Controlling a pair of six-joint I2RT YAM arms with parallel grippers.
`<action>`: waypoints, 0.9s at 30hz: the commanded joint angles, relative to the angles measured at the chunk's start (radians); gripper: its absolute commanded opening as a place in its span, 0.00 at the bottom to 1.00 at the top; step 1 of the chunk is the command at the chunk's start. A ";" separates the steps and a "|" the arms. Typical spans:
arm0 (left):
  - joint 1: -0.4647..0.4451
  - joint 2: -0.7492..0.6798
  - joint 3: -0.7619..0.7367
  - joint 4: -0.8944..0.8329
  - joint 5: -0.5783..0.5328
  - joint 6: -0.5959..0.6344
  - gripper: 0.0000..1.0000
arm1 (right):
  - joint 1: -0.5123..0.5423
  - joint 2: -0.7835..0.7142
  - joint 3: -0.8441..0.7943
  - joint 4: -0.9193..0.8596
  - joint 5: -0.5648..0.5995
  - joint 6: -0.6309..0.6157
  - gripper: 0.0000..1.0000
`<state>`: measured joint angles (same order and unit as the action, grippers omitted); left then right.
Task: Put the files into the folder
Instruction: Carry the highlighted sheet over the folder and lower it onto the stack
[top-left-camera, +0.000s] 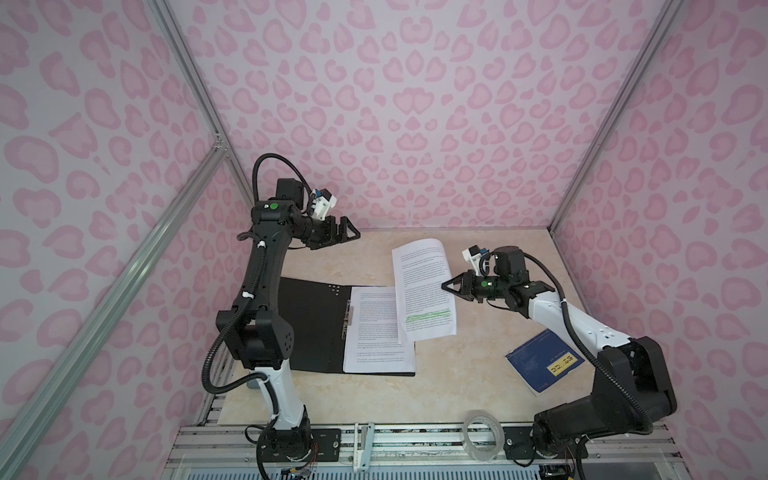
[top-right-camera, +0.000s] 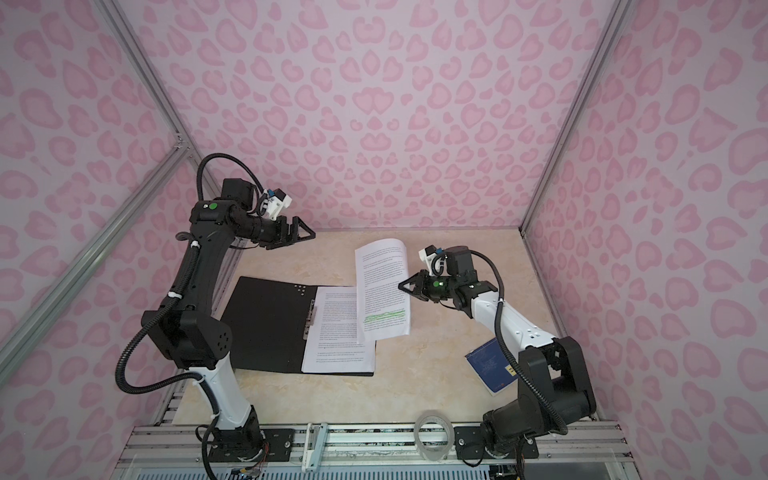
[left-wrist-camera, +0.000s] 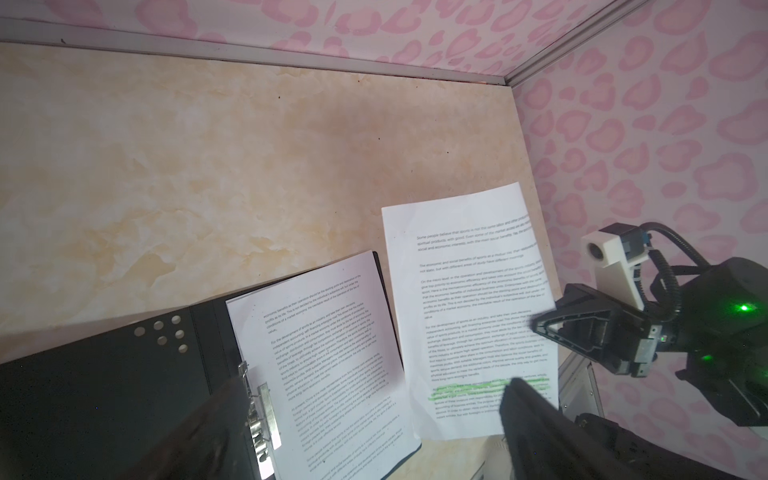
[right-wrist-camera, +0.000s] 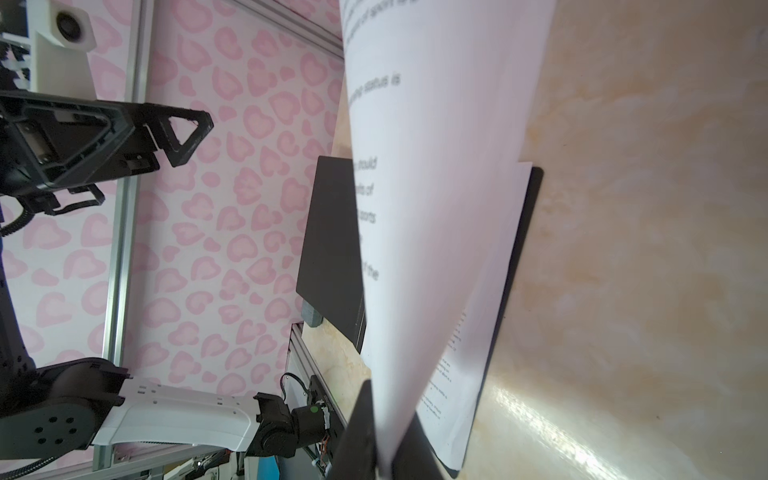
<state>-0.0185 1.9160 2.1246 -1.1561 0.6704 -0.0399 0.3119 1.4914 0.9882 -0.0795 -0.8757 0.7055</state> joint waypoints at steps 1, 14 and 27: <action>0.009 -0.022 -0.041 -0.016 0.050 0.024 0.98 | 0.047 0.021 -0.033 0.127 0.049 0.092 0.13; 0.017 -0.049 -0.175 -0.017 0.084 0.065 0.99 | 0.210 0.216 -0.120 0.541 0.095 0.351 0.14; 0.018 -0.038 -0.210 -0.033 0.095 0.100 0.99 | 0.246 0.314 -0.151 0.664 0.129 0.419 0.15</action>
<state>-0.0002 1.8778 1.9167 -1.1751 0.7406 0.0452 0.5499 1.7924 0.8406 0.5411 -0.7593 1.1152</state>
